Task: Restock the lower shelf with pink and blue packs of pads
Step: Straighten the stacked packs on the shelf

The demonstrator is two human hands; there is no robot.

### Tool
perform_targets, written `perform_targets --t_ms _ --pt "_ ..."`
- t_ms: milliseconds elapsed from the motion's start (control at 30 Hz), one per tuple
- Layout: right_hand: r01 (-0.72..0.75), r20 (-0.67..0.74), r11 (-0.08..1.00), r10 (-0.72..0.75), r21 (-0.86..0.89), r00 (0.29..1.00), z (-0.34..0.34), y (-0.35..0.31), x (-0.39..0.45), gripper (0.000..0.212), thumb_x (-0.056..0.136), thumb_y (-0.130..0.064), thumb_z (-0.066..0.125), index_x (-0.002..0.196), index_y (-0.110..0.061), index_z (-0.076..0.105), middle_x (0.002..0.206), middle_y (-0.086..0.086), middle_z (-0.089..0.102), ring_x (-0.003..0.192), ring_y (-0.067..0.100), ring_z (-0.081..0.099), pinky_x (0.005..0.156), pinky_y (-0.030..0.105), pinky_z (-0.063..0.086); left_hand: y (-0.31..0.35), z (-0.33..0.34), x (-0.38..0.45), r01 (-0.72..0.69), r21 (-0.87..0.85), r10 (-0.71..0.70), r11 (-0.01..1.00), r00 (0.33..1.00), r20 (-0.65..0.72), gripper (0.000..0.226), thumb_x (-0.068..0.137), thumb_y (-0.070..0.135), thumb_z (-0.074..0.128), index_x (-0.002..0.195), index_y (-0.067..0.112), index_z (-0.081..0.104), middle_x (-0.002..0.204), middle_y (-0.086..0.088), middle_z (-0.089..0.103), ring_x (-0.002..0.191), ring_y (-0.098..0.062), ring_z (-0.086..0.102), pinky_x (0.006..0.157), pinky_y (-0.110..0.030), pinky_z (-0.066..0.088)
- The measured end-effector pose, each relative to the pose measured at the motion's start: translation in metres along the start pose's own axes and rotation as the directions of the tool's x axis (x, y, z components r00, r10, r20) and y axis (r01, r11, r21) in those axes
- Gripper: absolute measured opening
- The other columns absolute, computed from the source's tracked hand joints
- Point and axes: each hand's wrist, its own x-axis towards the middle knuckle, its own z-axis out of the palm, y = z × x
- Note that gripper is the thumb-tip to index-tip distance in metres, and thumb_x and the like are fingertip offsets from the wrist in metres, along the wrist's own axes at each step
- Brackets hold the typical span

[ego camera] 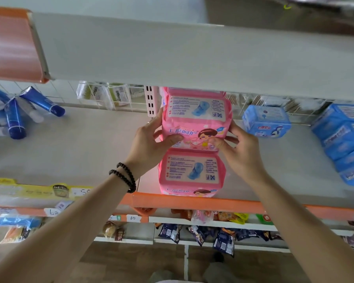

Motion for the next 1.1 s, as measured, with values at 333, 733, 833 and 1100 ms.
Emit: perform_targets --t_ms 333,733,833,1100 --pt "-0.088 0.019 0.996 0.088 -0.009 0.996 -0.002 -0.001 -0.005 0.061 0.084 -0.039 0.072 0.137 -0.015 0.055 0.114 -0.021 0.067 0.112 0.011 0.066 0.100 0.046 0.052 0.006 0.001 -0.006 0.013 -0.020 -0.013 1.000 1.000 0.021 0.071 0.084 0.012 0.078 0.148 0.008 0.045 0.133 -0.002 0.064 0.115 -0.006 0.066 0.103 -0.026 0.052" --pt "-0.104 0.032 0.990 0.107 -0.092 0.994 -0.004 -0.022 -0.023 0.072 0.085 -0.047 0.064 0.146 -0.035 0.029 0.137 -0.017 0.054 0.121 -0.003 0.052 0.098 0.017 0.043 0.017 -0.001 -0.026 0.050 0.076 -0.051 0.996 0.999 0.019 0.084 0.079 0.054 0.073 0.151 0.045 0.030 0.140 0.016 0.057 0.132 -0.013 0.053 0.110 -0.049 0.046" --pt "-0.125 0.029 0.982 0.131 -0.143 0.991 -0.009 -0.024 -0.032 0.085 0.087 -0.050 0.063 0.156 -0.019 0.023 0.156 -0.005 0.041 0.137 0.013 0.045 0.108 0.036 0.044 0.025 -0.001 -0.039 0.045 0.159 -0.043 0.986 0.999 -0.018 0.089 0.081 0.058 0.071 0.155 0.035 0.027 0.152 0.011 0.045 0.138 -0.014 0.046 0.111 -0.052 0.044" --pt "-0.075 0.019 0.956 0.083 -0.284 0.996 -0.020 -0.041 -0.071 0.085 0.094 -0.056 0.054 0.159 -0.018 0.014 0.164 -0.001 0.024 0.149 0.012 0.024 0.121 0.045 0.028 0.039 0.003 -0.079 -0.245 0.468 0.321 0.849 0.943 -0.090 0.076 0.094 0.053 0.053 0.152 0.007 0.034 0.158 -0.011 0.034 0.148 -0.027 0.029 0.117 -0.049 0.033"
